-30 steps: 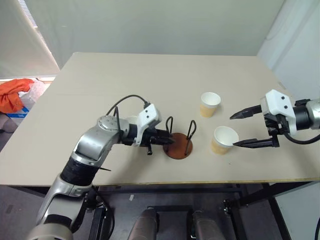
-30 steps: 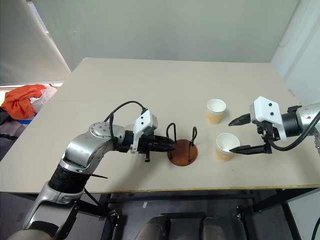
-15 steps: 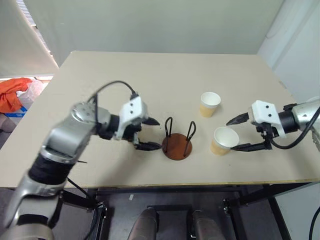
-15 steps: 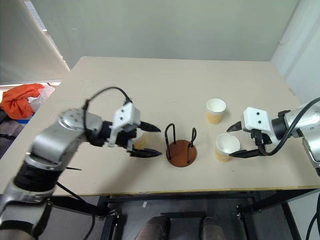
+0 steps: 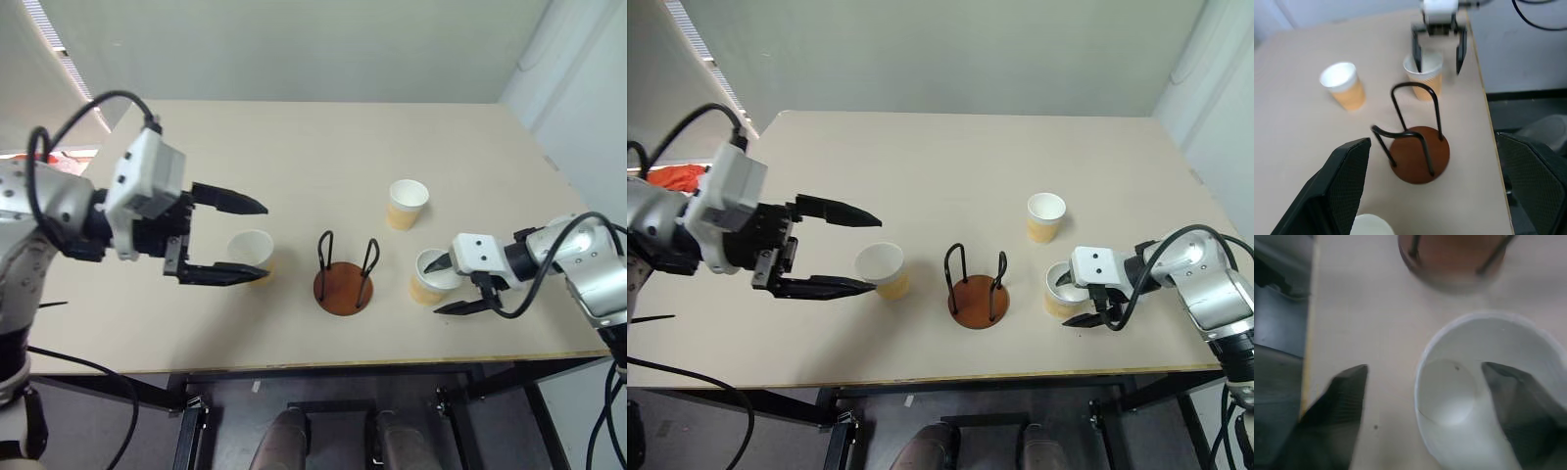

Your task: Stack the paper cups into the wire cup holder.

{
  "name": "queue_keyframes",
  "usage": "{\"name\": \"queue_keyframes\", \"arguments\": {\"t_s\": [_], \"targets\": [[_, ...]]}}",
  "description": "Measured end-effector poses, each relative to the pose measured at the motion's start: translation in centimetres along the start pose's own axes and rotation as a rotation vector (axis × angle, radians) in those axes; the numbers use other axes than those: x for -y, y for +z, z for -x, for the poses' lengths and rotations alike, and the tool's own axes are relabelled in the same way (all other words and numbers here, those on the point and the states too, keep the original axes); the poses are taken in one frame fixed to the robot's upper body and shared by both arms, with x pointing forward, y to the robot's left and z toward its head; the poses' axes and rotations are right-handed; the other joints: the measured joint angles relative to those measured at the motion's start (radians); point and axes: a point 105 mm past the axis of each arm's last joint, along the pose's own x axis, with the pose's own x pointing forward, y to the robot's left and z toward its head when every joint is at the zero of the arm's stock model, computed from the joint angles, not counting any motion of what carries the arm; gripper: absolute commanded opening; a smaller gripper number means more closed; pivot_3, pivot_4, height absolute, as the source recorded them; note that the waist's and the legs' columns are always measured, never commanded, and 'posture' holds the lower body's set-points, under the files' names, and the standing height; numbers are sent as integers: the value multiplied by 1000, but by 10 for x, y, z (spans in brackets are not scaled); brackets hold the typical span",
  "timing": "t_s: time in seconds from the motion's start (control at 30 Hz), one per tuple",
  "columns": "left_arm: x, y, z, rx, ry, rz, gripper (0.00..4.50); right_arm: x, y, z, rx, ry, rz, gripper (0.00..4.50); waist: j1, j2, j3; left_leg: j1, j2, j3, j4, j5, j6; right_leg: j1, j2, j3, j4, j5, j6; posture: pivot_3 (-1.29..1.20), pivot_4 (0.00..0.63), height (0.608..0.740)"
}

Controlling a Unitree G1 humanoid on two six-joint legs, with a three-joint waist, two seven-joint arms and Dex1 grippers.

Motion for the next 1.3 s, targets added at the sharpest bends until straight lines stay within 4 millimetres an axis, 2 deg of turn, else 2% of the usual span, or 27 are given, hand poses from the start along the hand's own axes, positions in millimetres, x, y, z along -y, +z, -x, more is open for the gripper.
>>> {"name": "queue_keyframes", "arguments": {"t_s": [0.13,0.27,0.37,0.43,0.47,0.53,0.6,0.63,0.7,0.8,0.9,1.3], "targets": [[2,-6,4,2,7,35,4500,2,-2,2,-15,-3,13,1478,-1,0,0,0,1,0,-1,0,-1,-1,0,0,0,-1,-1,0,150,740],[1,-4,5,15,19,30,4500,7,8,6,-1,3,49,75,-4,0,0,0,1,0,-2,-1,-2,-1,0,0,0,-1,-2,0,150,740],[0,-5,6,18,28,36,4500,14,24,14,47,-3,73,30,-7,0,0,0,1,0,-2,-1,-2,-2,0,0,0,-1,-2,0,150,740],[-2,-7,9,15,45,43,4500,25,47,30,116,-19,113,30,-9,1,0,-2,0,0,-3,0,-3,-5,0,0,2,-1,-2,0,150,740],[-3,-7,11,14,52,41,4500,31,60,41,155,-29,135,30,-10,1,0,-2,0,1,-3,0,-3,-5,1,0,2,-1,-3,0,150,740],[-6,-7,14,8,68,39,4500,44,101,71,262,-77,235,30,-12,1,0,-2,1,0,-5,1,-4,-7,2,1,3,-3,-6,0,150,740],[-7,-7,16,12,76,32,4500,49,135,90,351,-101,322,30,-14,-1,0,0,2,0,-7,0,-4,-7,2,0,5,-6,-12,0,150,740],[-8,-7,16,13,79,31,4500,51,149,92,394,-90,356,30,-15,-1,-1,1,3,0,-7,0,-5,-7,3,0,7,-8,-15,0,150,740],[-8,-6,16,15,81,24,4500,50,163,83,429,-45,397,30,-17,-1,-1,1,3,-1,-9,0,-5,-9,3,-2,10,-10,-18,0,150,740],[-9,-7,14,14,84,21,4500,44,161,49,389,67,413,30,-13,-1,0,1,3,-1,-9,0,-6,-11,2,-3,16,-13,-23,0,150,740],[-7,-8,13,13,85,23,4500,40,151,27,335,128,420,30,-12,-1,0,0,3,-2,-9,-1,-7,-11,2,-4,16,-13,-23,0,150,740],[2,-11,12,4,99,32,4500,33,143,11,288,196,462,30,-16,-1,0,2,4,-2,-9,0,-9,-11,2,-4,18,-12,-23,0,150,740]]}}
